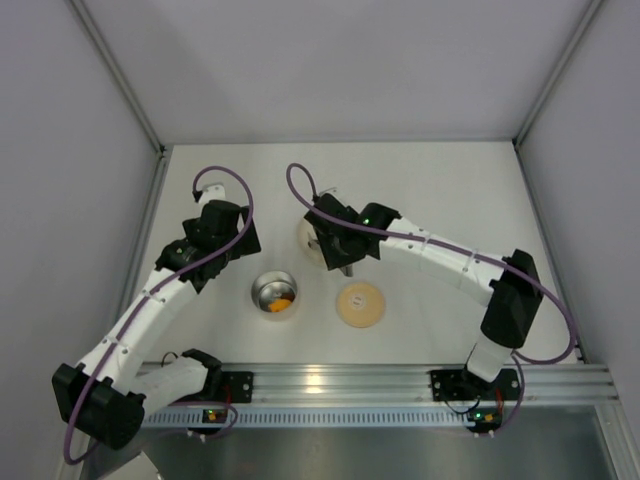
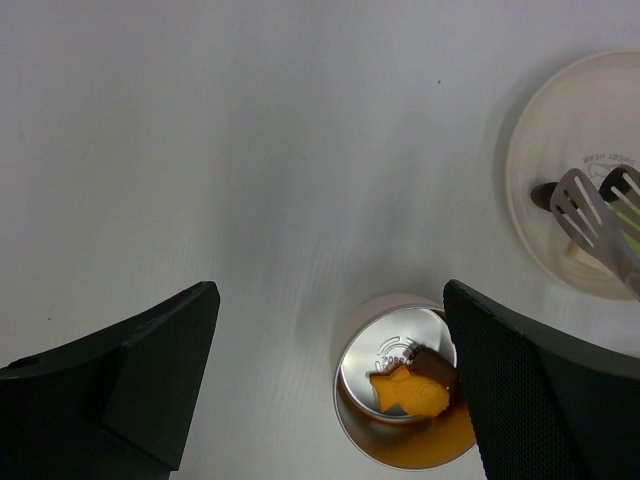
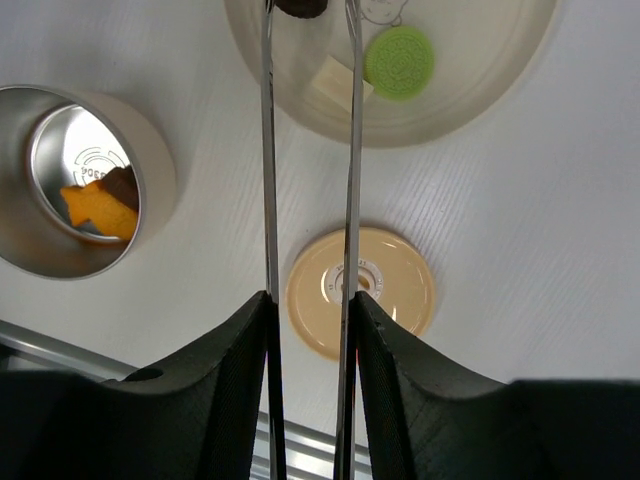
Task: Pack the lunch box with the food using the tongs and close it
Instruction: Pick up the fake food from the plate.
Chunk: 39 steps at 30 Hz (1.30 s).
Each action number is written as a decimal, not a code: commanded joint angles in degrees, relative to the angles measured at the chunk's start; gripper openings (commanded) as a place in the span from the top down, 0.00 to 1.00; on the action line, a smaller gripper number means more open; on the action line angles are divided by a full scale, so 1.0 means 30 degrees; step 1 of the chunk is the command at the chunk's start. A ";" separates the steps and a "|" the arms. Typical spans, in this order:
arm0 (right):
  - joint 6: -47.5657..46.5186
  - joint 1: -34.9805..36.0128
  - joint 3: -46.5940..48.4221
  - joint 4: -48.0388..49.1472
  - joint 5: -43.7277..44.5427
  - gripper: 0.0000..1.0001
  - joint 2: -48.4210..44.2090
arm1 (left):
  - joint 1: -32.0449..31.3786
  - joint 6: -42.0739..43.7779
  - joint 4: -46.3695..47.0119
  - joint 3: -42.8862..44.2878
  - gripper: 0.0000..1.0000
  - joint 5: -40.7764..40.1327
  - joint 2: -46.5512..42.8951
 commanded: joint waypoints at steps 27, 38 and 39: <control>-0.0522 -0.0292 0.0777 0.1052 -0.0530 0.78 0.0988 | 0.0093 -0.0105 0.0123 0.0440 0.01 0.0041 0.0073; -0.0668 -0.0410 0.1683 0.0085 0.0262 0.80 0.0081 | 0.0093 -0.0134 0.0152 0.0440 0.01 0.0070 0.0073; -0.0698 -0.0410 0.1802 -0.0032 0.0262 0.81 0.0021 | 0.0093 -0.0134 0.0123 0.0411 0.01 0.0070 0.0102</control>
